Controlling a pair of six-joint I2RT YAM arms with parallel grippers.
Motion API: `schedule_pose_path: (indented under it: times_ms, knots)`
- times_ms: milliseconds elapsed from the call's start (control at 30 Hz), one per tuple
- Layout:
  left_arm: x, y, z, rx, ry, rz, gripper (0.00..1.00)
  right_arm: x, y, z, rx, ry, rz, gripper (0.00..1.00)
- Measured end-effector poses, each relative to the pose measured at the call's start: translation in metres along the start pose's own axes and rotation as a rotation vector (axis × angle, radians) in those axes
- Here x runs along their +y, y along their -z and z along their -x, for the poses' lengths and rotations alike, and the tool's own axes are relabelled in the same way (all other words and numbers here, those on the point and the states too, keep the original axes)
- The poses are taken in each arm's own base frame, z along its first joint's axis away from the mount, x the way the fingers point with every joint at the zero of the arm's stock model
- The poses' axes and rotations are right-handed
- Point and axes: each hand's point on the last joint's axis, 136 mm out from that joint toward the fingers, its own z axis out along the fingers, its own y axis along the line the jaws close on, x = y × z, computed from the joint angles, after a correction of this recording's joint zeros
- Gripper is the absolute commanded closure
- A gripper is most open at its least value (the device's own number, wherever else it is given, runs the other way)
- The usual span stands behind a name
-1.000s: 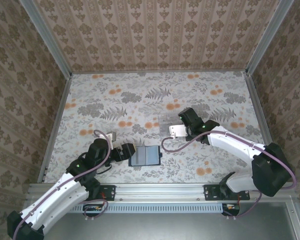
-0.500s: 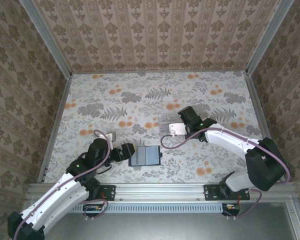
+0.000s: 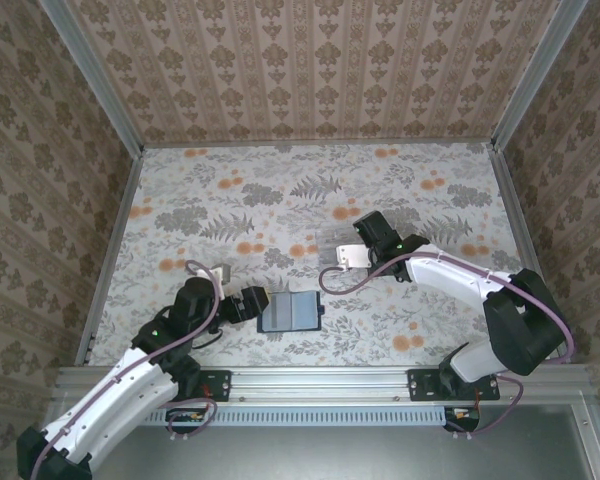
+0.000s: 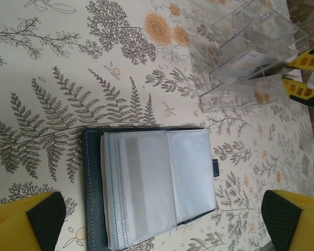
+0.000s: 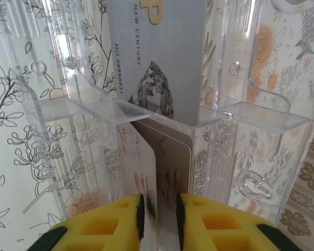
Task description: Take the credit cards out of the card holder
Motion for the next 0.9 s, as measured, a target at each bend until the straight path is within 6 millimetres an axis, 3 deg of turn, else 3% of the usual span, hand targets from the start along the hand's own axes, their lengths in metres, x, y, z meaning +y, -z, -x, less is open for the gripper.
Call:
schedule_pose_path:
  times_ms: [300, 400, 900]
  knots:
    - [0.001, -0.001, -0.001, 0.006, 0.006, -0.002, 0.0, -0.012, 0.0, 0.002, 0.002, -0.018, -0.041, 0.68]
    - [0.002, -0.001, -0.001, 0.005, 0.008, 0.0, 0.0, -0.017, 0.0, 0.003, 0.001, -0.029, -0.055, 0.71]
    - [0.004, -0.002, -0.003, 0.014, 0.012, 0.0, 0.0, -0.023, -0.005, 0.006, 0.005, -0.041, -0.055, 0.7]
